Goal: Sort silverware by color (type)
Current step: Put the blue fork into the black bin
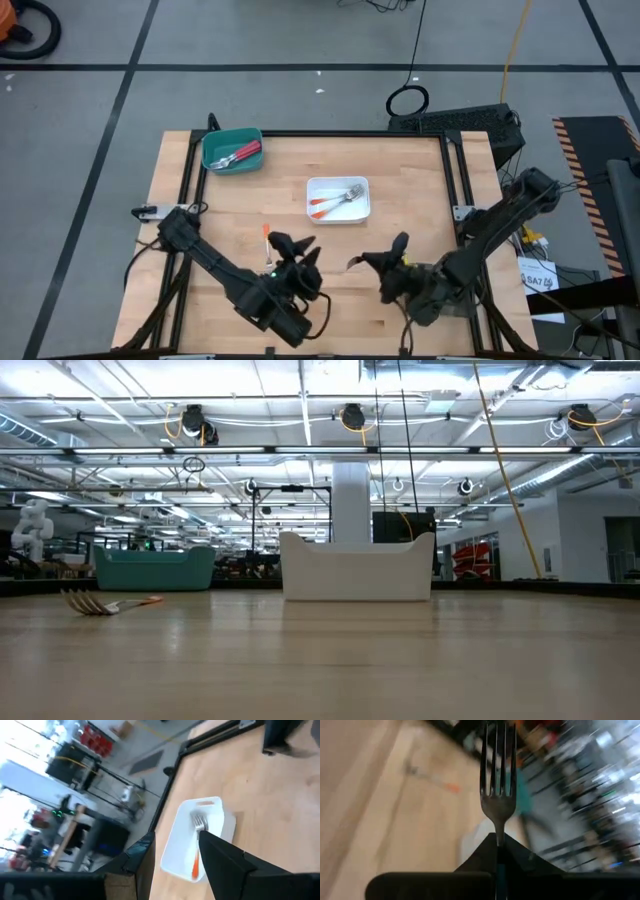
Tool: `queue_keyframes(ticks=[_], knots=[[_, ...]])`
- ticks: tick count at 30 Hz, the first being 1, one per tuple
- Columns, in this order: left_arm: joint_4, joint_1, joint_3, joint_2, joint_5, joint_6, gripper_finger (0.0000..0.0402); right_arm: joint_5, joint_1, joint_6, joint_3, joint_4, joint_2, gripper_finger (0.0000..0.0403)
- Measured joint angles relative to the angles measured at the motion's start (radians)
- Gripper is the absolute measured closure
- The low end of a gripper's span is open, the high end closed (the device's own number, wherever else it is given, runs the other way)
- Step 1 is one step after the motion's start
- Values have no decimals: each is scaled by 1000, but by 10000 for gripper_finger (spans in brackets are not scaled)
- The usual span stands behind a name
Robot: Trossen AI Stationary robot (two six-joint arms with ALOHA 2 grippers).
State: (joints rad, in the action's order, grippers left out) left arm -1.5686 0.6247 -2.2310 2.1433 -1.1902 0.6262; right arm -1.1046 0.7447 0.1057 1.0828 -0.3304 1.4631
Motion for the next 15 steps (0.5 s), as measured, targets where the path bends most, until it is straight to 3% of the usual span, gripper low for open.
queue_keyframes(ticks=[2, 9, 12, 15], knots=[[17, 2, 100, -8, -6, 13, 241, 91, -13, -131, 0, -130, -41, 399], [247, -12, 385, -23, 191, 25, 241, 339, -24, -498, 0, -461, -114, 399], [523, 0, 495, -27, 273, -75, 241, 430, -10, -584, 0, -515, -114, 399], [880, 18, 584, -25, 418, -274, 241, 502, 6, -600, 0, -526, -114, 399]])
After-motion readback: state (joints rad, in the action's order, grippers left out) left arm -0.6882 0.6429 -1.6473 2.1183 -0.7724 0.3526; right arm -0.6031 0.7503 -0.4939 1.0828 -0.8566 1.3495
